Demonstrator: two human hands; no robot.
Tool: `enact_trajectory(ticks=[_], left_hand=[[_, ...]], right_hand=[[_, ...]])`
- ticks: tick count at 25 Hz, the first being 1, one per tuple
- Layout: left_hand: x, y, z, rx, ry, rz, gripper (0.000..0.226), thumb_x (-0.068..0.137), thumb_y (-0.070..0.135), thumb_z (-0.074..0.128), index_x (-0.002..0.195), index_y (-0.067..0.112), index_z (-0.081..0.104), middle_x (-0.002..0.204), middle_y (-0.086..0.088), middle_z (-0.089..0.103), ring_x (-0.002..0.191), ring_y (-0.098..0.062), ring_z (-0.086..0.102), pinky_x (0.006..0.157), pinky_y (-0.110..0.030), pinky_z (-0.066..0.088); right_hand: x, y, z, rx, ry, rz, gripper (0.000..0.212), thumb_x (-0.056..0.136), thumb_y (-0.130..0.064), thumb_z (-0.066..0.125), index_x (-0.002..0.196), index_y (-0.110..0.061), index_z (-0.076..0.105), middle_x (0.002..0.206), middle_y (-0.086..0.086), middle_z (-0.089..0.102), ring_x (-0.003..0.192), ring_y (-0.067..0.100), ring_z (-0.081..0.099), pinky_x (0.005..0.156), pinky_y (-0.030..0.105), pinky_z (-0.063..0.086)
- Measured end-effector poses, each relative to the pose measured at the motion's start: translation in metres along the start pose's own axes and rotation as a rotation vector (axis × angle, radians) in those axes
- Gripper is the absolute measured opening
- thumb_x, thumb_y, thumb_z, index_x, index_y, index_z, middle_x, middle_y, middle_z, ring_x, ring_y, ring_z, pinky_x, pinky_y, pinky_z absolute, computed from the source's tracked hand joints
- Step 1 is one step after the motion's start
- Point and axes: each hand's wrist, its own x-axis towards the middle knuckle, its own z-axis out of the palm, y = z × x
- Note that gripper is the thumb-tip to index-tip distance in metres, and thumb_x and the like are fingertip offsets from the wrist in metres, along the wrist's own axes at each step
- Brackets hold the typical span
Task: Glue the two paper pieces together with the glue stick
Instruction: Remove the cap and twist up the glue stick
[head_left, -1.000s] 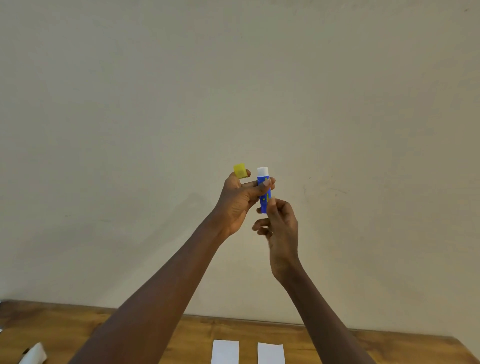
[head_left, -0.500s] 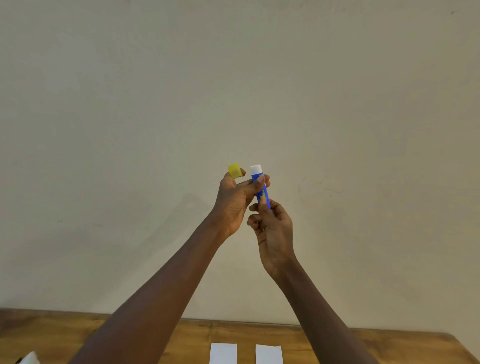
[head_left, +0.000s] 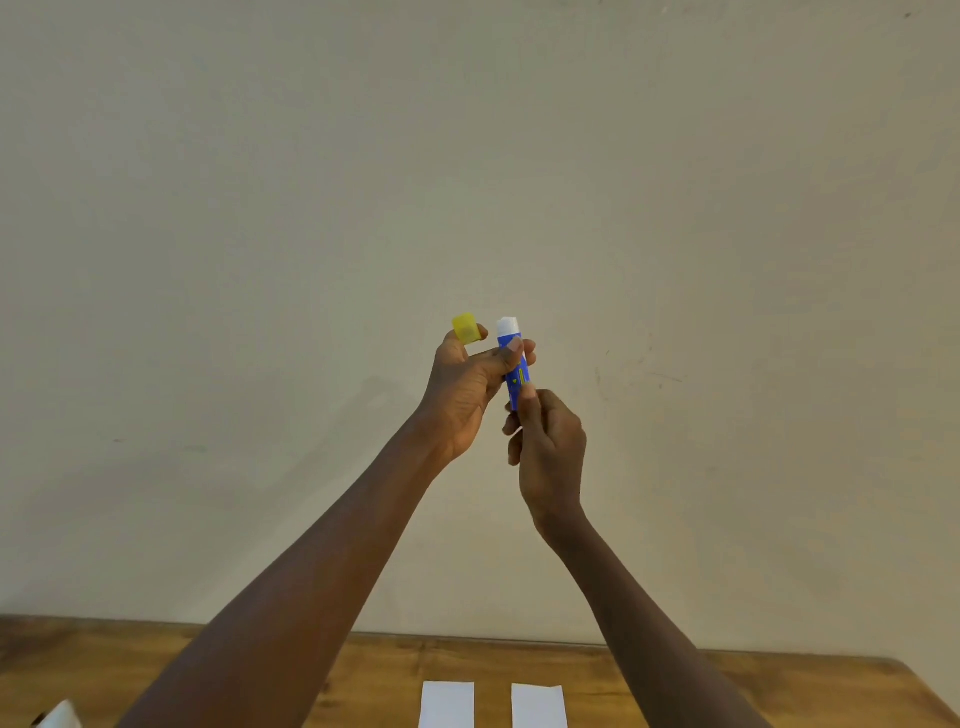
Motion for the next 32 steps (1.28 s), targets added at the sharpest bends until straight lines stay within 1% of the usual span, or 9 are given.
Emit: enact_trajectory(ticks=[4,9,12,14,17,19,24,28,32], left_hand=[[0.0,0.0,-0.003,-0.044,0.019,-0.008,0.017,0.087,0.005,0.05,0.088,0.017,0.038,0.083,-0.007,0.064,0.067,-0.011,0.067,0.069,-0.021,0.056],[0.0,0.0,-0.003,0.008,0.004,0.008,0.019,0.086,0.007,0.051,0.087,0.017,0.036,0.083,-0.006,0.064,0.071,-0.012,0.067,0.066,-0.022,0.056],[-0.001,-0.001,-0.001,0.012,-0.005,-0.005,0.02,0.087,0.005,0.051,0.098,0.011,0.035,0.083,-0.008,0.064,0.073,-0.015,0.066,0.066,-0.022,0.056],[-0.001,-0.002,-0.001,0.012,-0.011,0.002,0.025,0.086,0.004,0.051,0.102,0.009,0.032,0.084,-0.009,0.064,0.076,-0.017,0.066,0.067,-0.023,0.056],[0.0,-0.002,-0.001,0.025,-0.01,0.019,0.024,0.086,0.004,0.052,0.099,0.01,0.033,0.084,-0.007,0.064,0.078,-0.016,0.066,0.069,-0.024,0.056],[0.001,-0.002,-0.001,0.037,-0.007,0.032,0.022,0.086,0.004,0.052,0.094,0.013,0.035,0.084,-0.008,0.064,0.081,-0.018,0.065,0.07,-0.023,0.056],[0.0,-0.005,-0.003,0.023,0.008,0.021,0.026,0.086,0.005,0.051,0.105,0.008,0.033,0.083,-0.006,0.064,0.071,-0.011,0.067,0.065,-0.017,0.056],[0.0,-0.006,-0.001,0.051,-0.032,0.025,0.023,0.086,0.006,0.052,0.097,0.012,0.034,0.084,-0.006,0.065,0.078,-0.014,0.067,0.07,-0.023,0.056],[0.0,-0.005,-0.001,0.037,-0.045,0.016,0.021,0.086,0.005,0.051,0.093,0.015,0.034,0.084,-0.008,0.064,0.08,-0.018,0.065,0.066,-0.022,0.056]], right_hand=[[0.004,-0.008,-0.005,0.215,-0.129,0.245,0.045,0.094,-0.038,0.027,0.067,-0.015,0.055,0.056,0.002,0.05,0.032,0.005,0.042,0.038,0.015,0.035],[0.001,0.002,0.001,-0.081,-0.071,-0.04,0.019,0.09,-0.024,0.047,0.084,-0.008,0.055,0.063,0.003,0.054,0.035,0.005,0.048,0.037,0.009,0.037],[0.001,-0.001,-0.006,0.187,-0.196,0.163,0.041,0.095,-0.028,0.032,0.065,-0.01,0.054,0.048,-0.002,0.053,0.031,0.007,0.043,0.038,0.018,0.036],[0.002,-0.005,-0.009,0.26,-0.264,0.243,0.044,0.095,-0.035,0.028,0.07,-0.01,0.054,0.053,-0.002,0.054,0.035,0.01,0.044,0.041,0.021,0.035],[0.004,0.0,-0.006,-0.007,-0.083,0.035,0.019,0.09,-0.03,0.045,0.088,-0.012,0.049,0.072,0.0,0.053,0.04,0.009,0.046,0.039,0.013,0.038],[0.005,0.004,-0.004,-0.129,-0.01,-0.066,0.019,0.089,-0.026,0.048,0.082,-0.009,0.049,0.067,0.003,0.053,0.038,0.007,0.048,0.038,0.009,0.036],[0.007,-0.003,-0.011,0.114,-0.136,0.168,0.042,0.095,-0.032,0.028,0.075,-0.01,0.057,0.06,0.003,0.054,0.034,0.006,0.048,0.038,0.012,0.036],[0.004,0.006,-0.004,-0.14,-0.052,-0.053,0.026,0.088,-0.026,0.049,0.09,-0.001,0.055,0.069,0.005,0.056,0.042,0.01,0.048,0.042,0.013,0.04],[0.004,0.001,-0.01,0.171,-0.229,0.162,0.04,0.095,-0.025,0.031,0.071,-0.008,0.057,0.056,0.001,0.059,0.033,0.007,0.048,0.041,0.019,0.036]])
